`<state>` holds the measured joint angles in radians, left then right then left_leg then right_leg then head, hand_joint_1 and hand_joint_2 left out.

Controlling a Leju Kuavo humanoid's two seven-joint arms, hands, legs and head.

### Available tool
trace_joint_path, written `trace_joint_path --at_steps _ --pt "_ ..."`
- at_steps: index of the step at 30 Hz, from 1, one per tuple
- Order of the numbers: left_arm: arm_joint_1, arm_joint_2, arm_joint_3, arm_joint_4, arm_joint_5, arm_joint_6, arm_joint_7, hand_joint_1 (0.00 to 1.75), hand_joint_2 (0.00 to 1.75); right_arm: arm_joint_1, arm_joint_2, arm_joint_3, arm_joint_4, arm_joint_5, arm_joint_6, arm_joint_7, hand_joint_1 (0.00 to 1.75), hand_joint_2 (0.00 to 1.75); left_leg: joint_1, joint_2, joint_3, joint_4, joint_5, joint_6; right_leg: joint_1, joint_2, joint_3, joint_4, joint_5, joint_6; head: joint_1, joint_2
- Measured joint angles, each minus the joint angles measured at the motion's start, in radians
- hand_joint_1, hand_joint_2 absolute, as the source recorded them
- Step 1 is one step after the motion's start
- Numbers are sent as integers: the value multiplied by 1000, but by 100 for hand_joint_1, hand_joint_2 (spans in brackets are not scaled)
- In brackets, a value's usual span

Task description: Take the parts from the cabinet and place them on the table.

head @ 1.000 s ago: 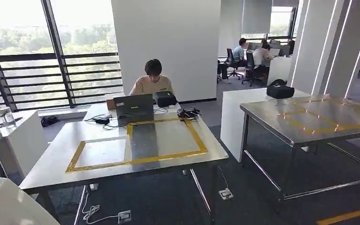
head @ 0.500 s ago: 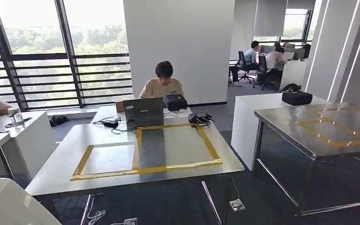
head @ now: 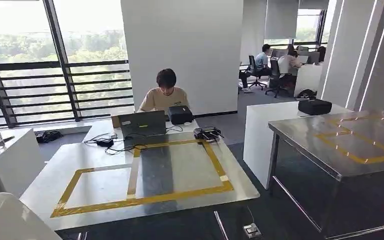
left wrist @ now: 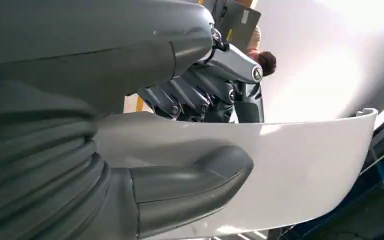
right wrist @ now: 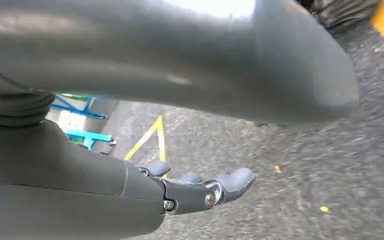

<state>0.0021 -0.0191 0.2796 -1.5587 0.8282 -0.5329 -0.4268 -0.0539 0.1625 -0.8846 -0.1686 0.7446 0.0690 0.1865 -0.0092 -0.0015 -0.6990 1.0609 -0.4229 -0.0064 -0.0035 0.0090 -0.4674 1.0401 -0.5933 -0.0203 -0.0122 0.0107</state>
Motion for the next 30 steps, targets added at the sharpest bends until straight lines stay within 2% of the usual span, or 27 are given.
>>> trace_joint_path --at_steps 1,2,3,5,6,8,9,10,11,12,13,14,15,16,17,18,19,20,21,22,24,25,26,27,28,29,30 --pt "2 0 0 0 0 0 1 175 175 0 0 0 0 0 0 0 0 0 0 0 16 -4 5 2 1 -2 11 -16 -16 5 2 0" --pt "0 0 0 -1 0 0 1 175 175 1 0 -1 0 0 -1 7 0 0 5 -6 23 -17 4 8 4 -4 25 8 4 12 2 0" --pt "-3 0 0 0 0 0 2 175 175 -1 0 -1 0 0 -1 9 0 0 4 -7 48 -19 -6 16 5 -4 25 23 17 17 5 0" --pt "-5 -2 0 -2 0 -1 2 175 175 -4 -1 -1 0 0 -1 15 0 0 6 -4 87 -24 -27 27 -1 -4 -17 122 31 27 5 0" --pt "-6 -2 0 -2 0 -1 3 175 175 -6 -1 -1 0 -3 0 14 0 0 5 -5 100 -24 -38 31 -1 -4 -59 176 19 29 6 0" --pt "-7 -5 0 2 0 -1 5 175 175 -5 -1 -1 0 -3 0 14 0 0 3 -6 128 -24 -67 35 -1 -4 -150 255 -51 37 7 0" --pt "-7 -6 0 3 0 -1 5 175 175 -3 -1 -2 0 -3 0 14 0 0 3 -10 145 -24 -83 34 -2 -4 -180 262 -90 38 8 0" --pt "-7 -6 0 3 0 -1 5 175 175 1 -2 -2 0 -3 0 14 0 0 3 -14 166 -24 -101 33 -2 -4 -204 244 -109 40 9 0" --pt "-7 -6 0 4 0 -1 5 175 175 2 -2 -3 0 -3 0 14 0 0 3 -16 189 -24 -118 32 -4 -4 -214 206 -98 39 10 0" --pt "-7 -7 0 4 0 -1 5 175 175 3 -2 -5 0 -3 0 14 0 0 3 -17 216 -24 -139 30 -5 -4 -218 146 -48 38 11 0" --pt "-7 -7 0 4 0 -1 5 175 175 3 -2 -6 0 -3 0 14 0 0 3 -17 239 -24 -160 26 -7 -4 -220 84 44 33 11 0" --pt "-8 -8 0 8 0 -1 4 175 175 15 -2 -8 1 -3 0 14 0 0 1 -19 247 -21 -180 22 -5 -6 -234 49 186 30 11 0" --pt "-9 -9 -1 11 0 -1 6 175 175 11 -2 -9 2 -4 0 -8 0 0 1 -23 257 -21 -193 12 3 -11 -226 45 155 20 10 -2" --pt "-10 -8 -1 10 0 -1 6 175 175 9 0 -9 1 -3 0 -15 0 0 4 -23 259 -30 -203 4 7 -8 -213 49 151 12 8 0" --pt "-10 -9 -1 8 0 -1 5 175 175 5 0 -9 1 -3 0 -10 0 0 7 -22 279 -29 -200 -2 10 -7 -205 39 141 3 10 0" --pt "-11 -8 -1 9 0 -2 5 175 175 -1 -3 -10 1 -3 0 5 0 0 8 -21 278 -17 -185 -11 9 -6 -191 33 133 -6 8 0" --pt "-12 -8 -2 9 1 -2 5 175 175 -4 -3 -10 0 -3 0 7 0 0 8 -18 256 20 -170 -18 4 -3 -170 20 127 -13 10 1" --pt "-13 -8 -2 11 1 -2 5 175 175 -3 -4 -11 0 -3 -1 8 0 0 9 -13 225 83 -144 -22 1 -3 -145 9 116 -19 4 0" --pt "-16 -8 -2 13 1 -2 5 175 175 -3 -5 -11 0 -3 -1 3 0 0 11 -10 176 148 -137 -27 1 -4 -124 0 106 -23 3 0" --pt "-16 -7 -2 14 3 -2 5 175 175 -3 -5 -11 0 -3 -1 0 0 0 13 -10 124 201 -153 -31 0 -4 -103 -9 95 -24 3 0" --pt "-13 -8 -2 18 3 -2 5 175 175 -2 -5 -12 0 -3 -1 0 0 0 14 -8 32 254 -248 -31 -2 -2 -53 -22 66 -24 3 0" --pt "-14 -7 -2 19 3 -2 5 175 175 -1 -5 -13 0 -3 -1 0 0 0 14 -7 5 245 -281 -31 -3 -1 -29 -24 50 -22 2 0" --pt "-14 -7 -2 19 3 -2 5 175 175 -1 -4 -13 0 -3 -1 1 0 0 14 -7 -13 215 -285 -31 -5 2 -2 -26 32 -19 3 0" --pt "-13 -7 -2 19 3 -2 5 175 175 -2 -2 -13 0 -3 -1 1 0 0 13 -6 -20 167 -253 -29 -7 3 23 -26 13 -16 2 0" --pt "-13 -7 -2 19 3 -2 5 175 175 -2 -2 -13 0 -3 -1 0 0 0 12 -4 -21 101 -167 -25 -9 4 47 -27 -7 -12 2 0" --pt "-13 -6 -2 20 3 -2 5 175 175 3 -1 -13 0 -3 -1 0 0 0 11 1 -21 33 -25 -19 -9 4 54 -32 -23 -7 0 0" --pt "-12 -6 -2 22 5 -2 5 175 175 0 -1 -14 1 -3 -1 -6 0 0 7 6 -34 -12 51 -15 -5 9 75 -24 -44 -3 -2 -2"
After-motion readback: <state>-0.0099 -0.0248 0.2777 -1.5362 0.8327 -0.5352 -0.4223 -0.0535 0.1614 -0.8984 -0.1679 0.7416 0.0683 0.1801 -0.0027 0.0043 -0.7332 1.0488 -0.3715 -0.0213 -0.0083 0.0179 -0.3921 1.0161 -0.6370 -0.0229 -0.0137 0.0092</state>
